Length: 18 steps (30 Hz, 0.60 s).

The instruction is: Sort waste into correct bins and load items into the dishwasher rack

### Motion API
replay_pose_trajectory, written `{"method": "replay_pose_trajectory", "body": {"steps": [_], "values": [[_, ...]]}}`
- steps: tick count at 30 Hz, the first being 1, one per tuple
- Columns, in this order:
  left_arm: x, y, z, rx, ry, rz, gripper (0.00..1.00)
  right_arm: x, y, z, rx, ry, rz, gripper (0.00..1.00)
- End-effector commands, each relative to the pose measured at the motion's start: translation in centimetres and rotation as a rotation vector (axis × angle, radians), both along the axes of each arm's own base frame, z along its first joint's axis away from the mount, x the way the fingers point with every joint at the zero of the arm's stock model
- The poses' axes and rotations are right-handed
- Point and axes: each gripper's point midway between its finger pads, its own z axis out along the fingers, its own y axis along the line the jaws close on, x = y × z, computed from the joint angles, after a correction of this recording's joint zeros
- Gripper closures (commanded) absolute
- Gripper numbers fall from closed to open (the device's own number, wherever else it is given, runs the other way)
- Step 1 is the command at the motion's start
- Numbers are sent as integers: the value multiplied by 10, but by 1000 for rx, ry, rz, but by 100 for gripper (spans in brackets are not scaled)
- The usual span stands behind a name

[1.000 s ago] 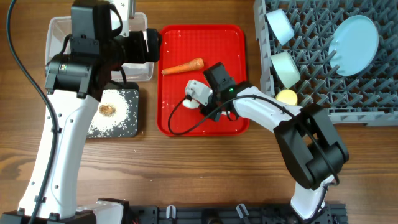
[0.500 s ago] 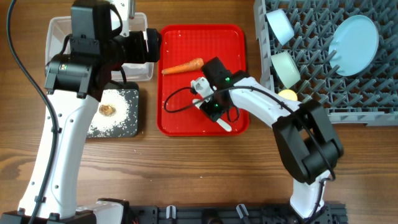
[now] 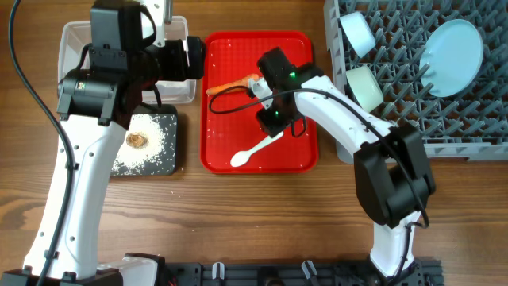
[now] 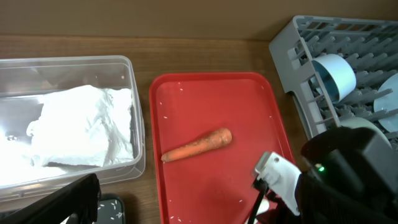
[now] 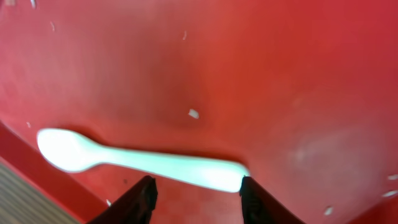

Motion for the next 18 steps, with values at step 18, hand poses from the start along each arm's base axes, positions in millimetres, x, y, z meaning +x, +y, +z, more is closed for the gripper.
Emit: {"method": "replay_pose_trajectory", "body": {"steps": [18], "values": [[1, 2, 0, -3, 0, 10, 0, -23, -18, -38, -129, 58, -297, 26]]}}
